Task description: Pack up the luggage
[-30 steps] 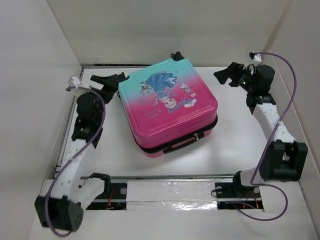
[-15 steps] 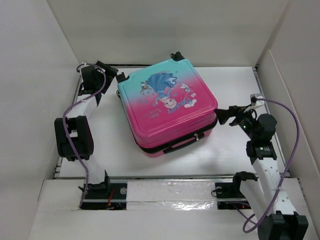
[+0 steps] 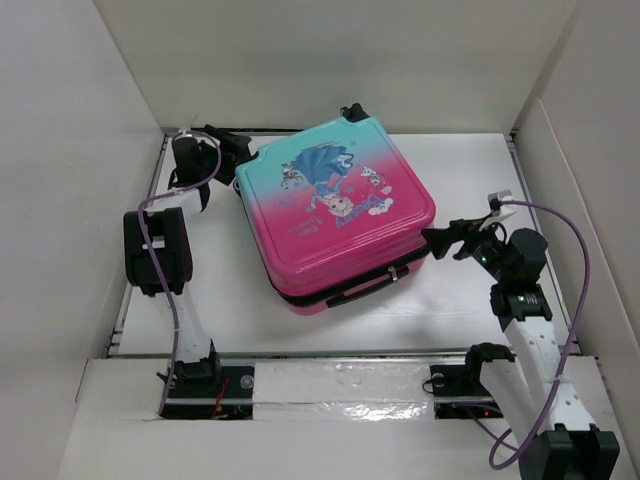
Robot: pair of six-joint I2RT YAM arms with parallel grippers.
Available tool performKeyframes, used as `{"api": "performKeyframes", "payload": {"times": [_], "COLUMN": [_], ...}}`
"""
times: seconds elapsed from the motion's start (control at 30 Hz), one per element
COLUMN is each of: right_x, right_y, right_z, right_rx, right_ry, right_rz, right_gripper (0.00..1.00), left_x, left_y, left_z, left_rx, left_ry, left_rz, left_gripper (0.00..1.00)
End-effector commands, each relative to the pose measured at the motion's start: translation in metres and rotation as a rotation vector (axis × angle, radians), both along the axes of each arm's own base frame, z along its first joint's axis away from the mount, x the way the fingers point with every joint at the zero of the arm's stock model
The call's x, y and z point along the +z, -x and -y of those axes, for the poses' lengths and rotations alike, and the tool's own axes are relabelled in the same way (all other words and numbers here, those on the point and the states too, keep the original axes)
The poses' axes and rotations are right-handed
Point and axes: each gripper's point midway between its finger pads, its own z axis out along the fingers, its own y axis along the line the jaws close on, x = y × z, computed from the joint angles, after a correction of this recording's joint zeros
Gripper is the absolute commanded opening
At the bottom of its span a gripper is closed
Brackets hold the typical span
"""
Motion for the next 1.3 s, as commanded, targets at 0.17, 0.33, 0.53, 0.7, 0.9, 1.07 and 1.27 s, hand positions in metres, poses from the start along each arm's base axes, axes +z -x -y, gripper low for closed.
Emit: {"api": "performKeyframes", "payload": {"times": [0.17, 0.33, 0.53, 0.7, 0.9, 1.07, 1.27], "right_x": [0.007, 0.014, 0.024, 0.029, 0.037, 0.031, 0.032], "right_y": [0.012, 0.021, 0.029, 0.031, 0.033, 0.030, 0.032], "right_z": [-0.013, -0.019, -0.028, -0.033, -0.036, -0.036, -0.038], "right_rx": [0.078, 0.109, 0.161, 0.183, 0.192, 0.186, 0.176], "right_ry": [0.003, -0.006, -0.010, -0.008, -0.010, -0.001, 0.012], "right_rz": [0.032, 0.047, 0.063, 0.068, 0.085, 0.062, 0.074], "right_gripper": [1.00, 1.00, 1.00, 1.00, 1.00, 1.00, 1.00], "left_x": [0.064, 0.096, 0.156, 0.214, 0.242, 0.231, 0.141], "left_y": [-0.008, 0.002, 0.018, 0.030, 0.046, 0.042, 0.021], "left_z": [0.021, 0.012, 0.018, 0.020, 0.026, 0.031, 0.001], "left_rx": [-0.012, 0.054, 0.038, 0.014, 0.001, -0.004, 0.082], "left_ry": [0.170, 0.219, 0.237, 0.246, 0.267, 0.218, 0.037], "left_rz": [0.250, 0.357, 0.459, 0.527, 0.526, 0.473, 0.276], "left_gripper": [0.91, 0.77, 0.74, 0.73, 0.72, 0.74, 0.89]}}
